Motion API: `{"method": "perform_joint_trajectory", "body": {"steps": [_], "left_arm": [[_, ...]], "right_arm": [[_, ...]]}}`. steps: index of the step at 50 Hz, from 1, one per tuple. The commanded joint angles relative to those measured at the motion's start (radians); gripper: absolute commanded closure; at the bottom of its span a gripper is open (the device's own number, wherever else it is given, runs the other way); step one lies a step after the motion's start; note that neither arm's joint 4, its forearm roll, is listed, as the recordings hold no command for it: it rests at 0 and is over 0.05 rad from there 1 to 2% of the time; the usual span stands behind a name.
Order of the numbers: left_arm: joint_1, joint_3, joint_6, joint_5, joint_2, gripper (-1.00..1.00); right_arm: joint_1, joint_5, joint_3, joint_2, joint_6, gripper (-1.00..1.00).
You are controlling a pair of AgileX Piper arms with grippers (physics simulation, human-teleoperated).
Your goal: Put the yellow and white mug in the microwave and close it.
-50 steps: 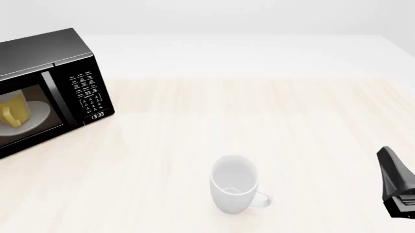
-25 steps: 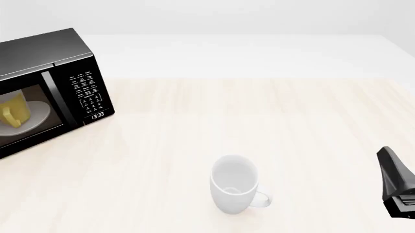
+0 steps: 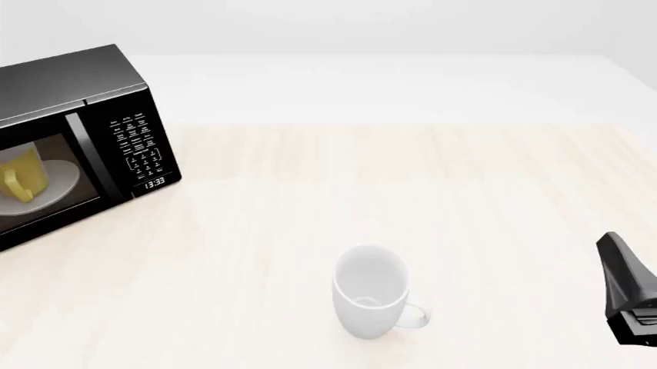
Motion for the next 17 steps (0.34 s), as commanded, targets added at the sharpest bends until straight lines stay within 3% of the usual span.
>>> {"method": "perform_joint_trajectory", "body": {"steps": [1, 17], "left_arm": [[-0.014, -0.002, -0.010, 0.101, -0.124, -1.00], [-0.020, -0.067, -0.050, 0.237, -0.245, -1.00]], "right_arm": [[-0.008, 0.000, 0.001, -0.001, 0.003, -1.00], [-0.008, 0.000, 0.001, -0.001, 0.003, -1.00]]}}
